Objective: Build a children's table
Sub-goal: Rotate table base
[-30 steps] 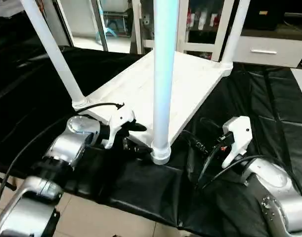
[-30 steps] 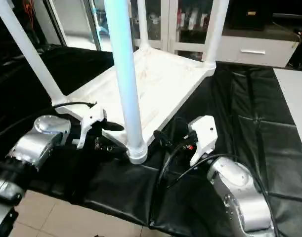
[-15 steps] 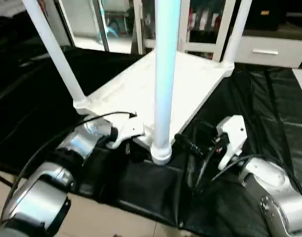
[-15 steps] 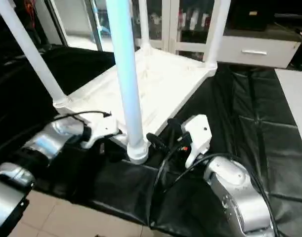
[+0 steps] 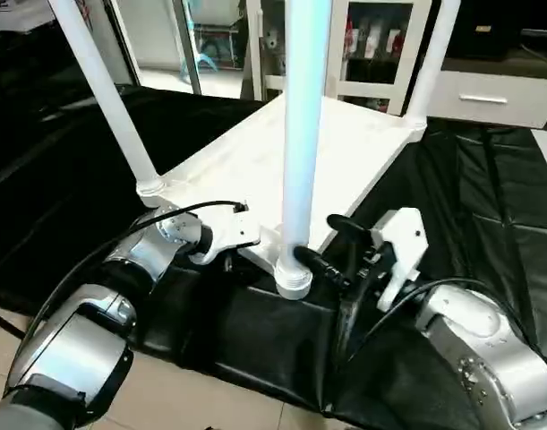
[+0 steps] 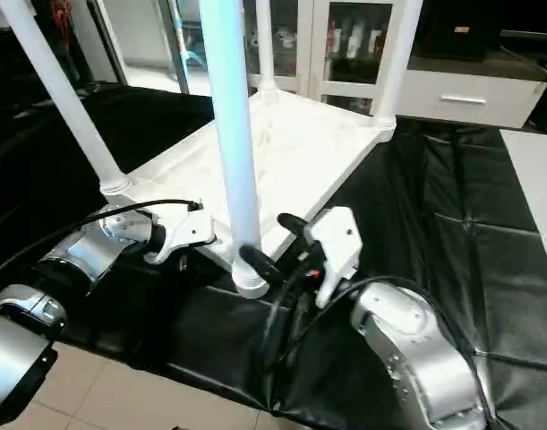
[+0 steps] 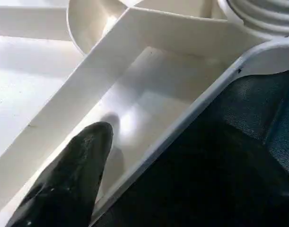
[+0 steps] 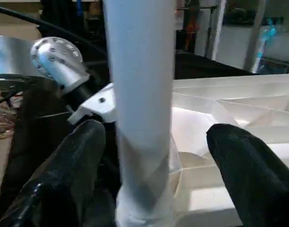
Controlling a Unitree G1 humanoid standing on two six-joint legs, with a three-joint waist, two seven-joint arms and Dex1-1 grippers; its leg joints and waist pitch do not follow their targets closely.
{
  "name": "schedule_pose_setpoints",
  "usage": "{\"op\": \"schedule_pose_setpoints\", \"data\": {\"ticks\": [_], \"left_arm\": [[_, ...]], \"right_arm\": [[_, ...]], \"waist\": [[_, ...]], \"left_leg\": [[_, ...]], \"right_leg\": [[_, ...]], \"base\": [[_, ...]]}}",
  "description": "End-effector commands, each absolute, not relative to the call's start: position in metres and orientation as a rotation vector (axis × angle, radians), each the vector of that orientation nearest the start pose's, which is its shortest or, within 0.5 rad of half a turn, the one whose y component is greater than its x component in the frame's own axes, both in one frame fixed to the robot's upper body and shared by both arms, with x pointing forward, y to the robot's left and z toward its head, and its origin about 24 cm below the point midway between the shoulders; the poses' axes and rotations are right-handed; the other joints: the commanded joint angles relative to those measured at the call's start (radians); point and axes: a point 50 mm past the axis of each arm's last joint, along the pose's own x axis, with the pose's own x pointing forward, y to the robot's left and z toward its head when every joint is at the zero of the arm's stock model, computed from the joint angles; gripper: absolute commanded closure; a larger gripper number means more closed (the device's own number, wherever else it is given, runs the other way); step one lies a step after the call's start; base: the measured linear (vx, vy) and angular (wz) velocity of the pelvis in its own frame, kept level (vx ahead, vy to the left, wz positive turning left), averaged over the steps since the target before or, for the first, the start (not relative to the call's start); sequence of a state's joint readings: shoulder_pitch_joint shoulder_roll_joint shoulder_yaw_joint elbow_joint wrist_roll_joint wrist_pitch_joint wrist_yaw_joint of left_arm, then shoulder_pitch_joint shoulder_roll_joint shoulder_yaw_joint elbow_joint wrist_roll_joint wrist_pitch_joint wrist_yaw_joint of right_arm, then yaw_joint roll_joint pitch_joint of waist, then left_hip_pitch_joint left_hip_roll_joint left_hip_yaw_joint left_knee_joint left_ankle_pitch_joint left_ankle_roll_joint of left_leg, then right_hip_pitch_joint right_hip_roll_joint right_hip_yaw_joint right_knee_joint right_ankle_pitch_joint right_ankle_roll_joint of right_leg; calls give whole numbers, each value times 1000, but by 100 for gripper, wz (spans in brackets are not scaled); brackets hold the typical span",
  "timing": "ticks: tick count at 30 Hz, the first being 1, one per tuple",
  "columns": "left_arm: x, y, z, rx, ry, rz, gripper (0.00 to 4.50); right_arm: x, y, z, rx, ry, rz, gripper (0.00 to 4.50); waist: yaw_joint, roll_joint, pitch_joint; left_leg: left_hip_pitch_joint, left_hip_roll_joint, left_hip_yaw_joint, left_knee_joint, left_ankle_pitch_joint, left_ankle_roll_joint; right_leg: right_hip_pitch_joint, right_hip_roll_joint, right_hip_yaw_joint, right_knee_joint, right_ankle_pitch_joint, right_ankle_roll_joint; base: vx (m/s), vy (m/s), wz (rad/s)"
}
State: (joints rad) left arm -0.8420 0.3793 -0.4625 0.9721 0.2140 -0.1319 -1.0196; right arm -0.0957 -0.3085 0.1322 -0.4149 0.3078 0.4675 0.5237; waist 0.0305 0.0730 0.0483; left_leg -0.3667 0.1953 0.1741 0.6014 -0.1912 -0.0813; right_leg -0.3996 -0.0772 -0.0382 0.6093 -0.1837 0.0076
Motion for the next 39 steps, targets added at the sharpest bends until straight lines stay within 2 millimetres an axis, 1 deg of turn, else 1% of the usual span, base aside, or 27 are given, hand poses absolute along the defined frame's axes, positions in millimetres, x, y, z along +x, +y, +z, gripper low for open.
{"op": "schedule_pose_setpoints", "data": {"ticks": [1,4,5,6,8,9,10,11,12,13,15,17,18,19,20,21,22,23,24,26,29,31,33,35,36,38,39], "left_arm": [[344,147,43,792,582,-1232,110],[343,150,40,787,588,-1212,125],[343,151,39,792,592,-1204,134],[343,151,39,792,592,-1204,144],[341,153,35,794,605,-1196,158],[341,153,34,795,607,-1195,166],[339,155,31,796,615,-1193,175],[337,156,29,796,623,-1195,184],[336,156,28,795,627,-1196,193],[335,157,26,794,635,-1199,193],[331,159,20,802,657,-1203,210],[330,161,18,807,665,-1203,219],[326,164,14,814,692,-1216,222],[322,168,11,816,722,-1236,228],[322,168,11,816,722,-1236,228],[318,170,9,805,742,-1261,235],[314,171,7,791,759,-1283,240],[308,173,5,767,795,-1322,247],[304,174,4,755,816,-1344,247],[300,174,3,736,838,-1373,260],[294,174,2,706,874,-1408,279],[291,175,4,701,896,-1426,291],[289,175,6,697,897,-1431,305],[289,174,9,682,885,-1426,318],[289,174,9,681,885,-1425,329],[285,176,12,664,901,-1417,342],[285,176,12,664,901,-1417,342]], "right_arm": [[249,-114,113,-47,13,762,72],[253,-105,115,-32,-1,766,72],[256,-102,114,-42,4,753,72],[256,-102,114,-42,4,753,72],[262,-98,111,-48,16,715,72],[263,-97,110,-48,17,710,72],[264,-95,109,-46,20,706,72],[264,-93,109,-42,20,714,72],[264,-91,109,-42,20,720,72],[265,-89,109,-39,20,724,72],[264,-85,109,-36,19,734,72],[264,-85,109,-37,19,737,72],[265,-84,109,-38,19,738,72],[265,-85,109,-40,19,738,72],[265,-85,109,-40,19,738,72],[266,-86,109,-44,21,738,72],[267,-88,109,-47,22,737,72],[269,-90,109,-53,22,736,72],[270,-91,109,-57,21,736,72],[271,-92,109,-62,19,736,72],[274,-96,110,-75,15,733,72],[276,-100,111,-86,12,723,72],[278,-104,111,-94,9,711,72],[281,-109,112,-102,6,692,72],[281,-109,112,-102,6,690,72],[286,-119,112,-117,8,660,72],[286,-119,112,-117,8,660,72]], "waist": [[3,-24,-65],[4,-24,-64],[3,-27,-63],[3,-27,-64],[3,-34,-62],[3,-34,-62],[3,-37,-62],[3,-33,-62],[2,-42,-61],[4,-38,-60],[2,-48,-61],[1,-46,-60],[-1,-55,-59],[0,-60,-59],[-4,-56,-57],[-5,-65,-56],[-9,-71,-56],[-12,-68,-55],[-15,-69,-55],[-20,-70,-56],[-27,-74,-55],[-32,-72,-55],[-37,-73,-54],[-42,-67,-54],[-44,-70,-54],[-46,-72,-54],[-47,-73,-55]], "left_leg": [[1,16,-9,-75,-182,24],[2,17,-8,-76,-186,28],[4,18,-8,-78,-198,24],[5,18,-9,-77,-201,20],[5,18,-8,-78,-209,14],[5,18,-8,-78,-209,14],[3,17,-9,-80,-207,10],[9,20,-9,-81,-218,7],[8,21,-8,-81,-219,7],[7,22,-10,-84,-221,4],[6,22,-10,-85,-217,6],[9,22,-9,-87,-235,2],[8,22,-9,-87,-243,2],[8,22,-9,-87,-245,2],[3,21,-13,-92,-257,-5],[4,21,-12,-93,-268,-6],[7,23,-13,-94,-285,-7],[7,22,-14,-95,-291,-9],[9,24,-15,-97,-300,-10],[6,24,-17,-99,-308,-13],[14,25,-17,-100,-353,-20],[11,24,-18,-101,-355,-20],[11,24,-18,-100,-373,-21],[8,23,-21,-102,-380,-22],[6,22,-21,-101,-380,-21],[9,23,-21,-101,-384,-19],[8,23,-22,-101,-384,-19]], "right_leg": [[50,-48,34,-74,-200,-204],[48,-50,35,-73,-187,-213],[48,-49,35,-74,-194,-211],[47,-49,35,-73,-197,-212],[46,-51,37,-75,-213,-205],[46,-51,37,-75,-213,-205],[47,-51,37,-73,-218,-199],[43,-52,38,-76,-227,-198],[44,-51,39,-76,-221,-198],[45,-51,39,-74,-216,-197],[45,-52,40,-71,-201,-194],[42,-51,41,-75,-218,-189],[42,-51,41,-77,-228,-185],[43,-52,41,-76,-239,-182],[46,-54,41,-78,-276,-166],[44,-53,40,-81,-294,-159],[42,-54,42,-82,-319,-154],[40,-54,42,-83,-337,-151],[38,-56,43,-83,-346,-150],[40,-54,42,-83,-347,-146],[33,-54,42,-87,-377,-149],[33,-53,42,-89,-382,-149],[32,-53,42,-91,-398,-148],[34,-54,41,-92,-423,-140],[34,-53,40,-93,-427,-137],[31,-51,39,-94,-437,-135],[33,-52,39,-93,-436,-135]], "base": [[0,0,0],[0,0,0],[0,0,0],[0,0,0],[0,0,0],[0,0,0],[0,0,0],[0,0,0],[0,0,0],[0,0,0],[0,0,0],[0,0,0],[0,0,0],[0,0,0],[0,0,0],[0,0,0],[0,0,0],[0,0,0],[0,0,0],[0,0,0],[0,0,0],[0,0,0],[0,0,0],[0,0,0],[0,0,0],[0,0,0],[0,0,0]]}}
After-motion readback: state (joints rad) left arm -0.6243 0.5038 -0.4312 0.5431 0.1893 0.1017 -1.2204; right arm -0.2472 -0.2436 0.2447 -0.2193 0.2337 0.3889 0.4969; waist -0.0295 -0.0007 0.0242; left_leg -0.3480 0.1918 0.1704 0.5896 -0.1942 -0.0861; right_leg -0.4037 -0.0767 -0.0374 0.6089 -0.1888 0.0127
